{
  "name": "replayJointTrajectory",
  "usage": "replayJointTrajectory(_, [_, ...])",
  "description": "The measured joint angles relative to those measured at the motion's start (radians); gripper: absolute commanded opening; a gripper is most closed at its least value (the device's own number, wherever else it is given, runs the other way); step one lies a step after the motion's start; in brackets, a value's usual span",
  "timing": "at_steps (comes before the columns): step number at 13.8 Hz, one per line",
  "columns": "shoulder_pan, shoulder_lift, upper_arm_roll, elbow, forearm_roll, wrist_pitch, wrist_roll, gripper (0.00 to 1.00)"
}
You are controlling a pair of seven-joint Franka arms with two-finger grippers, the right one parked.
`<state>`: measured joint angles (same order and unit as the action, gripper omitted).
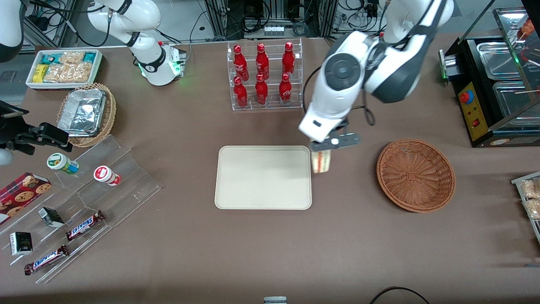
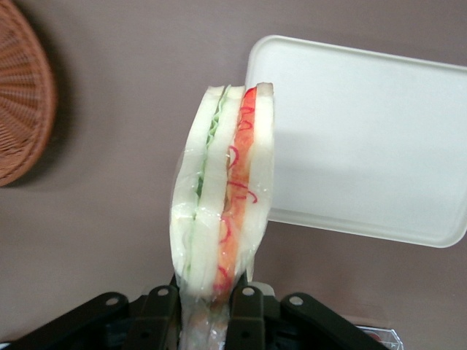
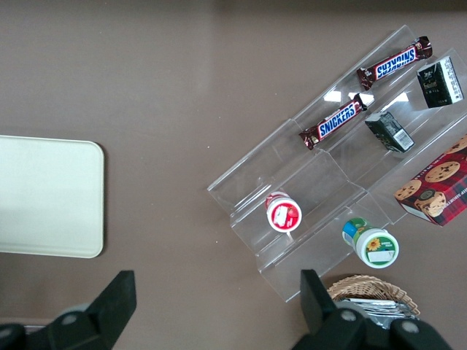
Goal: Place sandwich from basket to tray
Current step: 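Carry the held sandwich with the left gripper over the cream tray, then lower the sandwich onto the tray and open the left gripper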
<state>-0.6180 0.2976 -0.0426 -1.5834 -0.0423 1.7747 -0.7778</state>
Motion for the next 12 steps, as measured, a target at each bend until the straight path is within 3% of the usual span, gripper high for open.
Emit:
replayJointTrajectory(7, [-0.082, 0.213, 0.001, 0.109, 0.002, 0.128, -0.084, 0.25])
replayJointTrajectory(12, [-0.113, 0.323, 0.002, 0.123, 0.071, 0.253, -0.155, 0.25])
